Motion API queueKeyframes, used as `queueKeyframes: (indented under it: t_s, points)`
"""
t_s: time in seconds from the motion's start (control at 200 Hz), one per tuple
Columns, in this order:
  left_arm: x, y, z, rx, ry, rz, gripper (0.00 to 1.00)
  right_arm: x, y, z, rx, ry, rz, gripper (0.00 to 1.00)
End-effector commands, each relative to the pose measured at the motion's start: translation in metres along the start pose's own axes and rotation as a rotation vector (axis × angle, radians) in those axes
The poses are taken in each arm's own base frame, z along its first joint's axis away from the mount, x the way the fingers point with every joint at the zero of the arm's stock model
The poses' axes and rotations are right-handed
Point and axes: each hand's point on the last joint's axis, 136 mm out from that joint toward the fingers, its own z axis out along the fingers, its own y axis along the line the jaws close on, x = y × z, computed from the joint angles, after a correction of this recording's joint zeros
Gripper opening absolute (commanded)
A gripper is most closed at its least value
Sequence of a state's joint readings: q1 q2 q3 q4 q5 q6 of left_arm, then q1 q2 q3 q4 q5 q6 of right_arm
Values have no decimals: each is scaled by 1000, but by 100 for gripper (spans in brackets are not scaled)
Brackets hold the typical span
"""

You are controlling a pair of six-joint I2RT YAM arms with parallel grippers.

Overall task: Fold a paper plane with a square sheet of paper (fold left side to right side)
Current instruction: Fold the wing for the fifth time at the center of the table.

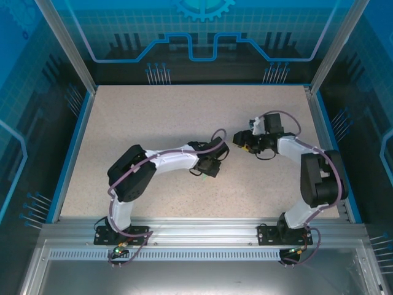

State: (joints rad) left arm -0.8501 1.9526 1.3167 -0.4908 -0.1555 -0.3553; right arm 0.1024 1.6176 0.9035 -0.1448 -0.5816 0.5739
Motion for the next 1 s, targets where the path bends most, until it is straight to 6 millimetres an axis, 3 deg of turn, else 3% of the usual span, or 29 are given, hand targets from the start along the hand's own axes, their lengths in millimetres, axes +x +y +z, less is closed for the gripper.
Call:
queueKeyframes:
  t_s: [0.0, 0.12, 0.3, 0.625, 0.92, 0.995]
  points:
    - [-16, -17, -20, 178, -50, -86, 13, 11, -14, -10, 59, 18, -18, 58]
    - [-22, -19, -26, 271, -56, -139, 12, 26, -23, -6, 69, 54, -15, 59]
    - [-23, -20, -22, 386, -35, -209, 10, 38, -17, 3, 17, 67, -33, 64]
    - [-25, -8, -16, 530, -30, -343, 8, 43, -3, 26, -43, 81, -54, 64]
    - [-23, 1, -12, 587, -30, -416, 7, 47, 9, 62, -34, 143, -60, 65]
    - [-22, 3, -11, 597, -31, -432, 7, 40, 17, 70, -31, 143, -77, 64]
